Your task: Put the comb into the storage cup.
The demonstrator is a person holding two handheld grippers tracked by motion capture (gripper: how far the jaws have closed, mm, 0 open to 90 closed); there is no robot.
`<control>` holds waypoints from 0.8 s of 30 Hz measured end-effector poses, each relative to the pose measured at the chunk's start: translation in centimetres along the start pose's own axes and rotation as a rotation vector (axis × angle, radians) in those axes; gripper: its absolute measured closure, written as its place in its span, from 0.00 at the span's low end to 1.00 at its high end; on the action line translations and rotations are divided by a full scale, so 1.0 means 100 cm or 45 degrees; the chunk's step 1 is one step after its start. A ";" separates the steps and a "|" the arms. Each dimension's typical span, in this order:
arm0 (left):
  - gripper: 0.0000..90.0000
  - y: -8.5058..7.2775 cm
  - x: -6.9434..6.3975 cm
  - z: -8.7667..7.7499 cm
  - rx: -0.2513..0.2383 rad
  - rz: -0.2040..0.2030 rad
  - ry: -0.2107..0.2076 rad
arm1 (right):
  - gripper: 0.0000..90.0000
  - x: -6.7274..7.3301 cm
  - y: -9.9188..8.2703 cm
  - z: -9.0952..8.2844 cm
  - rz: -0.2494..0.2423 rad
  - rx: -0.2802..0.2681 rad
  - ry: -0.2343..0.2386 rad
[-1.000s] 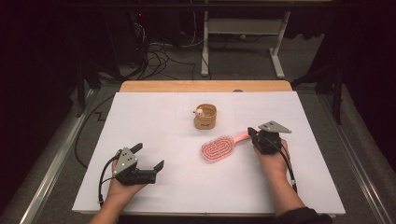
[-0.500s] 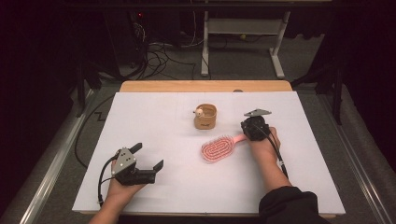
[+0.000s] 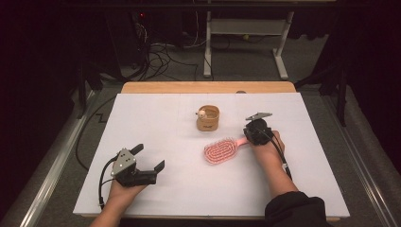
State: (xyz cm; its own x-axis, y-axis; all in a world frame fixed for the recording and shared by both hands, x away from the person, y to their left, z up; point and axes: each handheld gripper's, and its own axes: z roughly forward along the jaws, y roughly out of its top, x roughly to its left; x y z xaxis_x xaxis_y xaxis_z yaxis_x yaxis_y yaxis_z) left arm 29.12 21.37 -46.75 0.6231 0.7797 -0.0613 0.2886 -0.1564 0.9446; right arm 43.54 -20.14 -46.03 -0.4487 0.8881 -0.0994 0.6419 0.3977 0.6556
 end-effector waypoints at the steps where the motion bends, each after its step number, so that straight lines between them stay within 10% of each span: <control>1: 0.00 0.000 0.000 0.000 0.000 0.000 0.000 | 1.00 0.000 -0.001 -0.001 0.000 0.008 0.001; 24: 0.00 -0.001 0.002 0.000 -0.012 -0.015 -0.006 | 1.00 0.004 -0.032 -0.037 -0.047 0.077 0.091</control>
State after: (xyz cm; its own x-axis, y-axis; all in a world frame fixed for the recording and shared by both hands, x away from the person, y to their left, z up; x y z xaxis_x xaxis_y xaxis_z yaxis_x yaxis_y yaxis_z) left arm 29.18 21.51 -46.81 0.6233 0.7785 -0.0738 0.2890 -0.1417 0.9468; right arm 39.00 -21.86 -45.41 -0.5143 0.8549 -0.0676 0.6596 0.4447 0.6059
